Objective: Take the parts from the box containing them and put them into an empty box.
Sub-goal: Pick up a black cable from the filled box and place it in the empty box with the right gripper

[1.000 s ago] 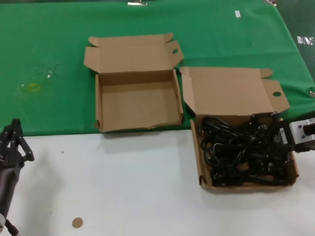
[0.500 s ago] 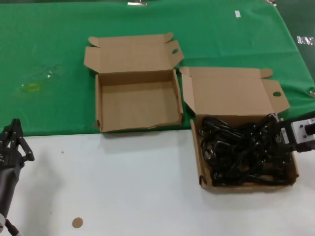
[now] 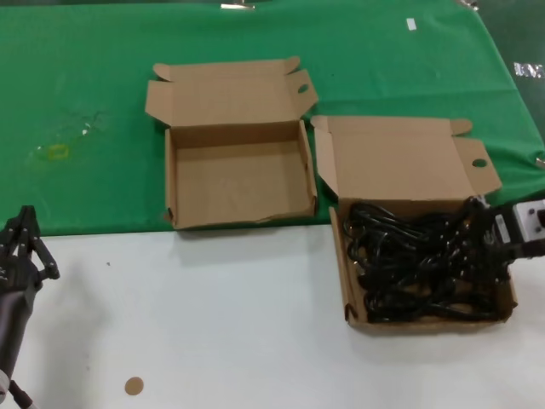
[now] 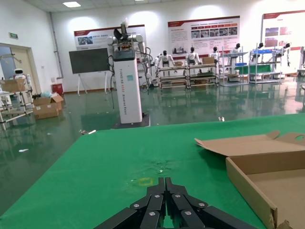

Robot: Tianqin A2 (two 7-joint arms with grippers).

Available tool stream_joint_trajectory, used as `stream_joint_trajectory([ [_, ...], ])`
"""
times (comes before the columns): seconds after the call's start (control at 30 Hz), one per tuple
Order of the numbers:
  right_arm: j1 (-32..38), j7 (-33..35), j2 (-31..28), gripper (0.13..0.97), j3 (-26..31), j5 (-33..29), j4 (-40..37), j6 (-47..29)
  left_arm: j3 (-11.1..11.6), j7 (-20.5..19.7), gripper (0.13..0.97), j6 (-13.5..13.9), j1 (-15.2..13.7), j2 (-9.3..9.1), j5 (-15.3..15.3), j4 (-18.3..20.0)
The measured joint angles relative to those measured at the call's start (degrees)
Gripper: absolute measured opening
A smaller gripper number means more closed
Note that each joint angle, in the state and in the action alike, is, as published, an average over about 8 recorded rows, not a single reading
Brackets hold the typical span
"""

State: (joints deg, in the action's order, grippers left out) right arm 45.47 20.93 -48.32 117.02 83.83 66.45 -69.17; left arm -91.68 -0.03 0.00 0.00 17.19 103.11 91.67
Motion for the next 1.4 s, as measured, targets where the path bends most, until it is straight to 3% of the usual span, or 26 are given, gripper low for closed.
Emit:
stream_joint_trajectory([
  [0.4,4.3,-5.1,2.3,0.229,-1.4,0.4,3.0,0.9,0.0,0.0,0.152,0.0,0.0,0.0,0.0,0.0],
  [0.9,8.5,-11.4,13.2,0.226,0.8,-3.6,7.0,9.4,0.0,0.0,0.152,0.0,0.0,0.0,0.0,0.0],
  [1.4,10.5,-10.8,25.0,0.226,6.1,-9.9,0.2,17.1,0.0,0.0,0.152,0.0,0.0,0.0,0.0,0.0],
])
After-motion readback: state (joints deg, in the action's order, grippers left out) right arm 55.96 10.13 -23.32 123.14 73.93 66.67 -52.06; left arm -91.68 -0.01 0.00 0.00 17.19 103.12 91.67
